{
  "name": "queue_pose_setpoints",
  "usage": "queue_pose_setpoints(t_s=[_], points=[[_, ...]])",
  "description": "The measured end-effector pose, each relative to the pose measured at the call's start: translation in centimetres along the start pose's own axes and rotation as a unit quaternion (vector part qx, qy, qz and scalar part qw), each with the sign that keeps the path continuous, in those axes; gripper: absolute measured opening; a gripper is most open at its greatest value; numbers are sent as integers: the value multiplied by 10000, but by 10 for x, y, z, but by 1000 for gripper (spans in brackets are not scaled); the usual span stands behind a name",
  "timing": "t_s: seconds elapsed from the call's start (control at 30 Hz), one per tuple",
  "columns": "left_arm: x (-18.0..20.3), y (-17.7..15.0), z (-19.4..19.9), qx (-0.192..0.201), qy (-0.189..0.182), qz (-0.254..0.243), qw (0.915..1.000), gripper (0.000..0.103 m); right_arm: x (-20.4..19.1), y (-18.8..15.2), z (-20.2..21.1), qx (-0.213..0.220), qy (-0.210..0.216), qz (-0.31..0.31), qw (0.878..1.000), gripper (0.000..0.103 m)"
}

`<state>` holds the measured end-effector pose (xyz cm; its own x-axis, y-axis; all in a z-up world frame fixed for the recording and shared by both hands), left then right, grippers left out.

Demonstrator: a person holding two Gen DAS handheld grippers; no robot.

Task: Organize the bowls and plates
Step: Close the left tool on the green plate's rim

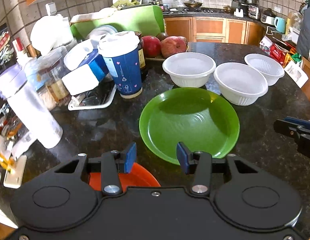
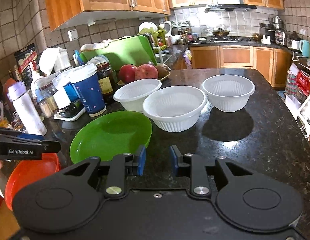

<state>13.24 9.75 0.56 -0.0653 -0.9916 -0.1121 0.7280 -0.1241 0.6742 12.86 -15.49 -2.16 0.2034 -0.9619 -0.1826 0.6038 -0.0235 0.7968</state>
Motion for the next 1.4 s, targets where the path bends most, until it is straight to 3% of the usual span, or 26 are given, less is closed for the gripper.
queue_pose_setpoints(t_s=[0.47,0.97,1.33,1.4], points=[[-36,21,-50,-330,-337,-274,9985,54,-33,9,-45,-285,-382,-187,9987,28],[-40,36,-92,-692,-683,-605,9934,53,-36,11,-87,-620,-641,-272,9956,28],[-39,43,-107,-894,-763,-627,9911,44,-35,12,-105,-809,-670,-277,9941,17],[-38,43,-108,-913,-759,-652,9908,38,-35,13,-107,-828,-653,-326,9939,16]])
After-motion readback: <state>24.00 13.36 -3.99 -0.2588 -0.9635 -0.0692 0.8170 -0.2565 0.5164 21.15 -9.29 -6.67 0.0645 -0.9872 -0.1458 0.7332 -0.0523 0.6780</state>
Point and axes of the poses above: each gripper's, at about its wrist camera, not at the fingertips, and z roughly against the way its jaws point, x to its right, y to its top, the point moved 1 cm from there along -z, roughly the way its jaws point, and after that the axes turned 1 degree about -x, right-handed, at the moved point
